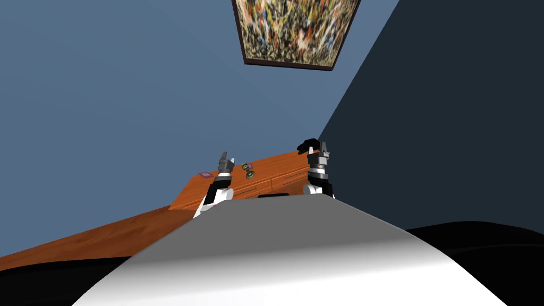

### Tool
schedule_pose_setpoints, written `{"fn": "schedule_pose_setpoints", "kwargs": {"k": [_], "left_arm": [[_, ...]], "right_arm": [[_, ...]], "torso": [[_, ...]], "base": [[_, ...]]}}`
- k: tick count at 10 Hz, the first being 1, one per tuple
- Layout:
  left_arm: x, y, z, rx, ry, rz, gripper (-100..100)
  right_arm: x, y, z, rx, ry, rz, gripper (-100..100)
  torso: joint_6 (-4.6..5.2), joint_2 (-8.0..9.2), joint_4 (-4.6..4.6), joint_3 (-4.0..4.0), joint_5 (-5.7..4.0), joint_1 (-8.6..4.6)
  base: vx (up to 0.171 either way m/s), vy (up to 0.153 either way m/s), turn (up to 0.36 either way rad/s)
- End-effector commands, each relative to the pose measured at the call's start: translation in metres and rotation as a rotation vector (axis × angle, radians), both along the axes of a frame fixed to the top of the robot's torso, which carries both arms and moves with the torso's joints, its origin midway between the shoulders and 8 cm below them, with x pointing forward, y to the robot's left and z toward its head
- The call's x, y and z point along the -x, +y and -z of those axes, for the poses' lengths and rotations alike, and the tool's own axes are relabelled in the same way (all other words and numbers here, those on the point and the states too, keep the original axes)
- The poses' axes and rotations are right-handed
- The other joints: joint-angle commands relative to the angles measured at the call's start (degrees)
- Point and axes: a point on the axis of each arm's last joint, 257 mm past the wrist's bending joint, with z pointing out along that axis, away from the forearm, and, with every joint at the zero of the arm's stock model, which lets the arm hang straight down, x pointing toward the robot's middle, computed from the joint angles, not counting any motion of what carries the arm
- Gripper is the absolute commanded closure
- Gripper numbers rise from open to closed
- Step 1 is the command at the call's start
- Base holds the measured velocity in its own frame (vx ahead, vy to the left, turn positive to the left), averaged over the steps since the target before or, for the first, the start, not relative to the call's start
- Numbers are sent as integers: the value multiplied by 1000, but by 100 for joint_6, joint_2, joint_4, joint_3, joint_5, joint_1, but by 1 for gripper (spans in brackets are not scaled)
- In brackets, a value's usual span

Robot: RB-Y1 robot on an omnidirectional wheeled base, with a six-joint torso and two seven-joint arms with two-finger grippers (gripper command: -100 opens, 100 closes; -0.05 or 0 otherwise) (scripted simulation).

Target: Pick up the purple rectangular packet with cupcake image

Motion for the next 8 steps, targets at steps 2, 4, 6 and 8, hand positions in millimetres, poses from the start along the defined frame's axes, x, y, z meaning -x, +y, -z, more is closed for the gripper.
{"fn": "schedule_pose_setpoints", "kwargs": {"k": [2, 4, 6, 8], "left_arm": [[-11, 15, 38, 22, 115, 7, -100], [-18, 23, 62, 36, 190, 11, -100], [-24, 32, 86, 51, 265, 13, -100], [-27, 46, 116, 69, 349, 4, -100]], "right_arm": [[0, 0, 0, 0, 0, 0, 0], [0, 0, 0, 0, 0, 0, 0], [0, 0, 0, 0, 0, 0, 0], [0, 0, 0, 0, 0, 0, 0]], "torso": [[-4, -1, 0, 0, 0, -1], [-4, -2, 0, -1, 0, 0], [-4, 0, 0, 0, 0, 1], [-4, -4, -1, -2, 1, 1]], "base": [[-26, 30, -144], [-28, 35, -126], [-30, 37, -163], [-28, 31, -134]]}}
